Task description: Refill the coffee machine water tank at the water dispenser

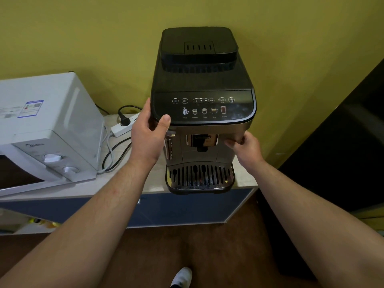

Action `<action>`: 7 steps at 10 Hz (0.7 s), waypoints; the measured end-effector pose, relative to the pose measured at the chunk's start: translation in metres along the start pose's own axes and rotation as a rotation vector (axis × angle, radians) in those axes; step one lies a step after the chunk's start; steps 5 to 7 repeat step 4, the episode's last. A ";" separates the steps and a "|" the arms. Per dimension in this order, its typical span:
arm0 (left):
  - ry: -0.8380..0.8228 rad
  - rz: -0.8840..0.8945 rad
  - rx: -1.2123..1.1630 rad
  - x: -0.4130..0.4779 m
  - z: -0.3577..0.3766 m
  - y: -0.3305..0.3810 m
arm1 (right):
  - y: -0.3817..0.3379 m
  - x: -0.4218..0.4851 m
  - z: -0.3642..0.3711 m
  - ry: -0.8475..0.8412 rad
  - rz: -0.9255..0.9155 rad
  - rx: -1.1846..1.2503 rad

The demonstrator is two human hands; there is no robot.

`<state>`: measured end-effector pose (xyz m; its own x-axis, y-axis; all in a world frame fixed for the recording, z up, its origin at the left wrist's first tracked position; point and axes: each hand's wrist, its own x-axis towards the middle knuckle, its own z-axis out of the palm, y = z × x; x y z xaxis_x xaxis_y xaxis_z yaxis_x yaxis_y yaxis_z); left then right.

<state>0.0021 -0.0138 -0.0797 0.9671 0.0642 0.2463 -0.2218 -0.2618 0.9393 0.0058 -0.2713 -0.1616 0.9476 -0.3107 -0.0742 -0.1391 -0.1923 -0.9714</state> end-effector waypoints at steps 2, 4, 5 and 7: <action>-0.006 -0.002 0.012 0.001 -0.001 -0.001 | -0.002 -0.001 -0.001 -0.006 0.008 0.010; 0.006 0.015 0.004 -0.002 0.001 0.003 | -0.011 0.000 -0.006 -0.054 0.041 -0.166; 0.006 0.015 0.004 -0.002 0.001 0.003 | -0.011 0.000 -0.006 -0.054 0.041 -0.166; 0.006 0.015 0.004 -0.002 0.001 0.003 | -0.011 0.000 -0.006 -0.054 0.041 -0.166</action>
